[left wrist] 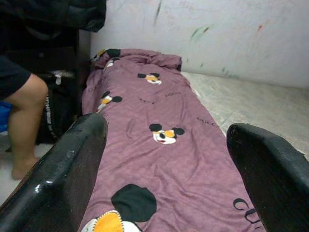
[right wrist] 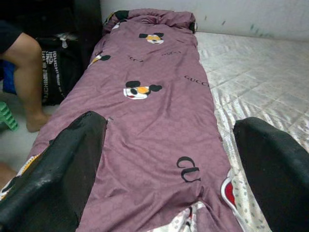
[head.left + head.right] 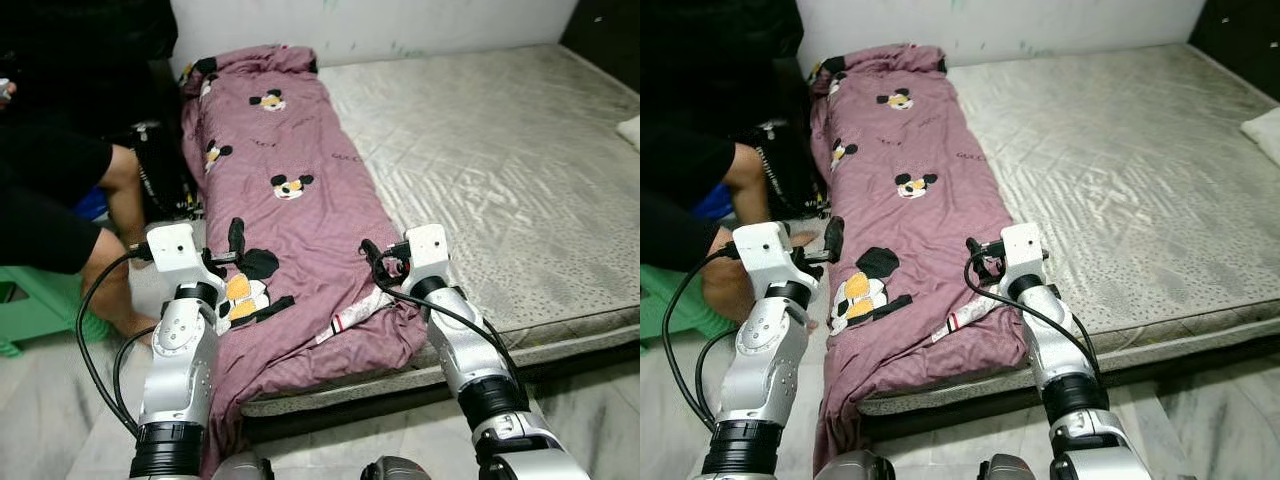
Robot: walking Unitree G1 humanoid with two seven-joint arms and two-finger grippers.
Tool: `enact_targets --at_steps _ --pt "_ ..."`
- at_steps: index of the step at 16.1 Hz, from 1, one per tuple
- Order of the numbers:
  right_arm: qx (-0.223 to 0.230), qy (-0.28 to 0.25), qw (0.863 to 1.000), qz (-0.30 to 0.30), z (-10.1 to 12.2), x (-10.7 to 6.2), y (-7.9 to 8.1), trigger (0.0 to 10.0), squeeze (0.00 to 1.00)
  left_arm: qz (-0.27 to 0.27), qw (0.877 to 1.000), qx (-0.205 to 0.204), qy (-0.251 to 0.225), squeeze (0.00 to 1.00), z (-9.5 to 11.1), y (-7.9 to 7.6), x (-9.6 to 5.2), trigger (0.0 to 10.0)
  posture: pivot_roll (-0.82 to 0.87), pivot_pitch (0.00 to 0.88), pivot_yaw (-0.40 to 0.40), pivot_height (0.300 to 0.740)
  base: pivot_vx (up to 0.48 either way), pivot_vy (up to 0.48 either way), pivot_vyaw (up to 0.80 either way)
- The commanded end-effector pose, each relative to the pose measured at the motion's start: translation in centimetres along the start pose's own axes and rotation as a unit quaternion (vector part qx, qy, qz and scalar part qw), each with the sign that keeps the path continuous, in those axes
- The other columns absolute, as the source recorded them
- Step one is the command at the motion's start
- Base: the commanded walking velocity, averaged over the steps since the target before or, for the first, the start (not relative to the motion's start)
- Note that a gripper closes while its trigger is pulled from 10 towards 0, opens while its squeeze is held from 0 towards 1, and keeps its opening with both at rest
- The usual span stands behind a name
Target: Clean up the room
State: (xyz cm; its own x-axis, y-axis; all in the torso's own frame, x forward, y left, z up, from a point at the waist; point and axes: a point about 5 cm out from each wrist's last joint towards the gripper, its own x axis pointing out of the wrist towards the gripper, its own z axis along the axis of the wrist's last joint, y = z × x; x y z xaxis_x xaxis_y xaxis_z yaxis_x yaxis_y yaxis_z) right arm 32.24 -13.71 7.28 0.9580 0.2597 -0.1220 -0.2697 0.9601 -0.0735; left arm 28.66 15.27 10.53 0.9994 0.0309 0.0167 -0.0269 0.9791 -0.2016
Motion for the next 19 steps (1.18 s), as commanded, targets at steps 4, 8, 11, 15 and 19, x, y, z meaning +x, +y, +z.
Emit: enact_targets --at_steps 4,8,11,15,19 --pt "-0.002 -0.004 1.000 -0.004 0.32 0.20 -0.18 10.0 0.00 0.001 1.000 -0.002 -0.001 0.00 0.09 0.08 0.11 10.0 -0.06 0.000 0.025 0.740 0.000 0.474 0.00" --pt "-0.002 -0.004 1.000 -0.011 0.25 0.09 -0.46 10.0 0.00 0.000 1.000 0.003 0.000 0.00 0.14 0.03 0.12 10.0 -0.06 0.000 0.029 0.740 0.000 0.093 0.00" --pt "-0.003 -0.002 1.000 -0.013 0.14 0.01 -0.60 10.0 0.00 0.000 1.000 0.005 0.000 0.00 0.12 0.02 0.12 10.0 -0.06 0.000 0.029 0.740 0.000 0.000 0.00" --pt "-0.005 -0.002 1.000 -0.013 0.13 0.02 -0.56 10.0 0.00 -0.001 1.000 0.011 0.000 0.00 0.20 -0.04 0.11 10.0 -0.06 0.000 0.030 0.740 0.000 0.000 0.00" --pt "-0.006 -0.002 1.000 -0.014 0.13 0.01 -0.58 10.0 0.00 -0.004 1.000 0.010 0.001 0.00 0.19 -0.12 0.13 10.0 -0.06 0.000 0.030 0.740 0.000 -0.434 0.00"
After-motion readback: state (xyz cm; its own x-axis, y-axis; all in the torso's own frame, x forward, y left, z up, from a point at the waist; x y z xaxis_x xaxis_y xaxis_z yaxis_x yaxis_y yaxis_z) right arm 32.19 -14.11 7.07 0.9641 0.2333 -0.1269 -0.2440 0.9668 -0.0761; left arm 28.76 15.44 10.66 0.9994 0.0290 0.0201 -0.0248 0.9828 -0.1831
